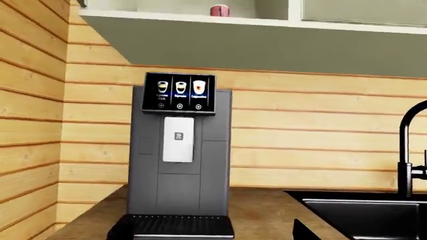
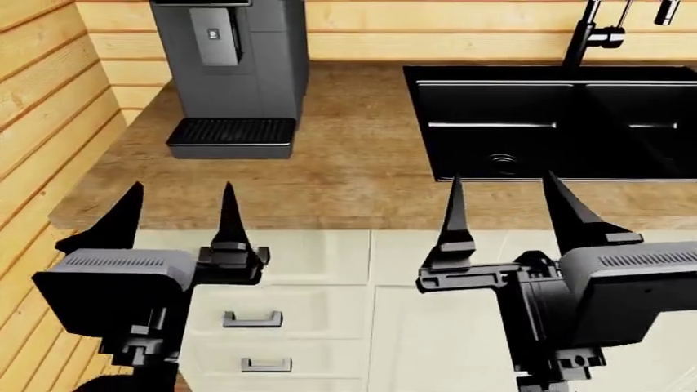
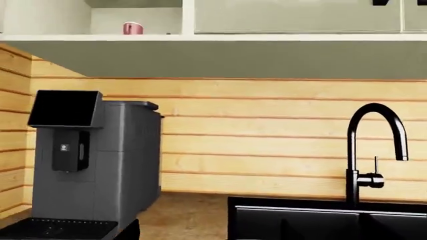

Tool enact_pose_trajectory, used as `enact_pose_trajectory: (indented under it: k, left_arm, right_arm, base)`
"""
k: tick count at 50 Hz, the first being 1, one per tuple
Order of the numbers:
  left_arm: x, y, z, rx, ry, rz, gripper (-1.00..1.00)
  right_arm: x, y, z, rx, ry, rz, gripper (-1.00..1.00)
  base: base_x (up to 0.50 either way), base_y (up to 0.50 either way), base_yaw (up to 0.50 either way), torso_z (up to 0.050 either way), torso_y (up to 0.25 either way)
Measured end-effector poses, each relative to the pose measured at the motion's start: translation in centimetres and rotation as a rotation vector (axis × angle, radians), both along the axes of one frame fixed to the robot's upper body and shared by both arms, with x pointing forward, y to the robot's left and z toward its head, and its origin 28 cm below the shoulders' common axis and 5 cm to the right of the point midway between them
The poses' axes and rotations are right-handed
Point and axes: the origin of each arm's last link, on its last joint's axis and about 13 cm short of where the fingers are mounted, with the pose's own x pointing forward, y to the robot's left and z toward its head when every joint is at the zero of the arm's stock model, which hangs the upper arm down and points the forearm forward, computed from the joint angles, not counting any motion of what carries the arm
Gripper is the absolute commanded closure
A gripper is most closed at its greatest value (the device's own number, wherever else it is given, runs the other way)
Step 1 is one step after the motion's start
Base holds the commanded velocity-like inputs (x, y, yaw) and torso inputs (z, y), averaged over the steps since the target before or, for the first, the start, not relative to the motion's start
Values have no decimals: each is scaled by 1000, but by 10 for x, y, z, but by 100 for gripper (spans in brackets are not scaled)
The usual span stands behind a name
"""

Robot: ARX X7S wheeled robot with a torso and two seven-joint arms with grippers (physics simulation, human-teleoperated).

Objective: Pick the mug from the cabinet, place it under the coffee machine dispenser, and press the start button.

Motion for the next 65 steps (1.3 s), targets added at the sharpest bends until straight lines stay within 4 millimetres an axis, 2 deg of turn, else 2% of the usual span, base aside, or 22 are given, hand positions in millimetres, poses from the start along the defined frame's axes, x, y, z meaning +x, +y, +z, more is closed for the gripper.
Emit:
enact_pose_trajectory:
  k: [8, 18, 50, 53, 56, 65]
  left_arm:
    - [-5, 0, 17, 15, -39, 4, -100]
    - [-8, 0, 26, 4, -48, 5, -100]
    - [-2, -2, 25, 29, -20, 31, -100]
    - [9, -1, 28, 0, 2, 45, -100]
    - [34, 0, 31, -51, 41, 58, -100]
    - [141, 3, 45, -149, 126, 75, -100]
  right_arm:
    - [-9, 0, 16, 12, -40, 24, -100]
    - [-17, 3, 24, 4, -68, 55, -100]
    - [-26, 7, 30, -29, -85, 71, -100]
    - [-25, 7, 32, -24, -91, 79, -100]
    - [-23, 7, 37, -20, -98, 79, -100]
    - [-10, 5, 71, -13, -130, 53, -100]
  base:
    - [59, 500, 0, 0, 0]
    - [66, 500, 0, 0, 0]
    - [81, 500, 0, 0, 0]
    - [0, 0, 0, 0, 0]
    - [0, 0, 0, 0, 0]
    - [0, 0, 0, 0, 0]
